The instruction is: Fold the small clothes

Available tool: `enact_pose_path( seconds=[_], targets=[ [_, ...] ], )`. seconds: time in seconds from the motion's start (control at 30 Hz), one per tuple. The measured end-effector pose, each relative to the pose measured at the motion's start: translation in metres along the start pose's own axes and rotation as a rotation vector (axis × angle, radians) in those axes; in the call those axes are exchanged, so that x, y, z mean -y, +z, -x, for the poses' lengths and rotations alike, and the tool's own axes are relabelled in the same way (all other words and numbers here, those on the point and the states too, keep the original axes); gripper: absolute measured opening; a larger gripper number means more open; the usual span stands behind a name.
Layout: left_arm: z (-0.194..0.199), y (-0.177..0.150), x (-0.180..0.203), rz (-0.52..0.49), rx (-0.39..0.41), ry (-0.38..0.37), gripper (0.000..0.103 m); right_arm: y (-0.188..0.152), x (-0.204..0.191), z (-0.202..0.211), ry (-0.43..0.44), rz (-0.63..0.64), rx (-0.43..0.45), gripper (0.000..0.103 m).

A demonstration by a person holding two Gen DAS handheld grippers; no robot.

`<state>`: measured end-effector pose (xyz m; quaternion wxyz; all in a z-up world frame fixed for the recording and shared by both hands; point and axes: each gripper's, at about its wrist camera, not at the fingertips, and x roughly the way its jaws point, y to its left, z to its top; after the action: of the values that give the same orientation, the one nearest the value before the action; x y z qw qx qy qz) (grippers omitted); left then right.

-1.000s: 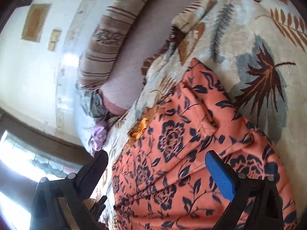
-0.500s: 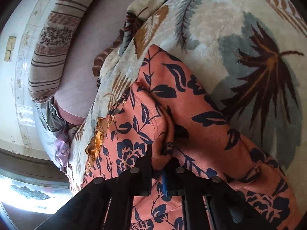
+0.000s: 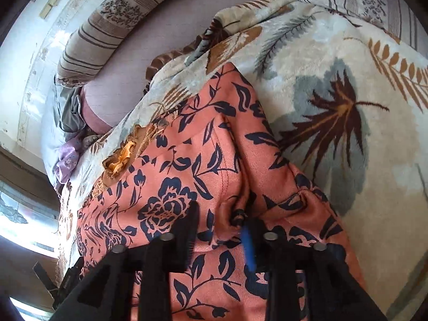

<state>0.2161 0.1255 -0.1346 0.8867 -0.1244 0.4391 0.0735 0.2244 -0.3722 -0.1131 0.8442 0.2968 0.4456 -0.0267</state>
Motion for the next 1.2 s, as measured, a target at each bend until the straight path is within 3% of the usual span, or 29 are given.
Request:
enact_pose_path(
  seconds=[0.03, 0.1, 0.17, 0.23, 0.3, 0.37, 0.4, 0.47, 0.5, 0.57, 0.6, 0.67, 0.7, 0.73, 0.77, 0.8, 0.83, 0.9, 0.97, 1.0, 1.07, 1.1, 1.13, 1.2],
  targets=[
    [0.003, 0.005, 0.003, -0.017, -0.039, -0.010, 0.094, 0.002, 0.002, 0.008, 0.001, 0.006, 0.029, 0.076],
    [0.020, 0.012, 0.005, 0.003, -0.037, -0.095, 0.094, 0.004, 0.008, 0.029, -0.017, 0.015, 0.082, 0.075],
    [0.042, 0.020, 0.013, -0.024, 0.037, -0.138, 0.094, 0.012, 0.008, 0.043, 0.046, -0.008, 0.130, 0.076],
    [0.046, 0.026, 0.030, -0.111, 0.047, -0.152, 0.094, 0.019, -0.002, 0.049, 0.140, 0.007, 0.143, 0.077],
    [0.024, 0.025, 0.045, -0.205, -0.043, -0.155, 0.095, 0.026, -0.021, 0.035, 0.253, 0.057, 0.068, 0.077],
    [-0.027, 0.012, 0.051, -0.278, -0.296, -0.055, 0.097, 0.030, -0.036, -0.001, 0.313, 0.112, -0.051, 0.078],
    [-0.024, 0.012, 0.048, -0.281, -0.245, -0.071, 0.098, 0.033, -0.034, -0.025, 0.269, 0.125, -0.120, 0.079],
    [-0.017, 0.016, 0.049, -0.290, -0.273, -0.049, 0.098, 0.042, -0.015, -0.060, 0.115, 0.074, -0.194, 0.076],
    [-0.010, 0.018, 0.049, -0.292, -0.260, -0.042, 0.098, 0.049, -0.011, -0.061, 0.140, 0.046, -0.178, 0.069],
    [0.006, 0.022, 0.047, -0.308, -0.180, -0.032, 0.098, 0.060, -0.024, -0.051, 0.192, 0.070, -0.134, 0.070],
    [0.010, 0.024, 0.048, -0.305, -0.157, -0.042, 0.098, 0.062, -0.035, -0.050, 0.263, 0.081, -0.146, 0.071],
    [0.010, 0.028, 0.049, -0.261, -0.146, -0.114, 0.098, 0.053, -0.057, -0.066, 0.422, 0.105, -0.275, 0.078],
    [0.006, 0.028, 0.051, -0.248, -0.153, -0.160, 0.098, 0.045, -0.067, -0.081, 0.454, 0.148, -0.353, 0.081],
    [-0.003, 0.026, 0.056, -0.261, -0.186, -0.185, 0.098, 0.037, -0.072, -0.097, 0.393, 0.207, -0.391, 0.081],
    [-0.018, 0.020, 0.062, -0.301, -0.263, -0.171, 0.098, 0.035, -0.068, -0.108, 0.339, 0.212, -0.392, 0.078],
    [-0.035, 0.008, 0.069, -0.358, -0.359, -0.120, 0.101, 0.040, -0.058, -0.111, 0.364, 0.128, -0.364, 0.071],
    [-0.031, 0.002, 0.074, -0.415, -0.306, -0.099, 0.102, 0.047, -0.051, -0.105, 0.373, 0.046, -0.320, 0.070],
    [-0.016, 0.000, 0.081, -0.448, -0.261, -0.069, 0.102, 0.053, -0.062, -0.084, 0.335, 0.061, -0.235, 0.074],
    [-0.006, 0.004, 0.087, -0.445, -0.214, -0.093, 0.102, 0.047, -0.088, -0.087, 0.484, 0.124, -0.336, 0.082],
    [-0.003, 0.005, 0.089, -0.436, -0.188, -0.108, 0.102, 0.044, -0.096, -0.094, 0.504, 0.168, -0.393, 0.085],
    [-0.019, 0.002, 0.094, -0.425, -0.234, -0.070, 0.102, 0.035, -0.098, -0.119, 0.351, 0.242, -0.420, 0.085],
    [-0.032, -0.003, 0.096, -0.433, -0.297, -0.043, 0.103, 0.038, -0.090, -0.126, 0.358, 0.173, -0.399, 0.079],
    [-0.025, 0.001, 0.093, -0.429, -0.271, -0.051, 0.103, 0.044, -0.083, -0.122, 0.375, 0.084, -0.359, 0.078],
    [-0.008, 0.012, 0.090, -0.404, -0.235, -0.115, 0.102, 0.048, -0.094, -0.098, 0.361, 0.105, -0.272, 0.082]
  ],
)
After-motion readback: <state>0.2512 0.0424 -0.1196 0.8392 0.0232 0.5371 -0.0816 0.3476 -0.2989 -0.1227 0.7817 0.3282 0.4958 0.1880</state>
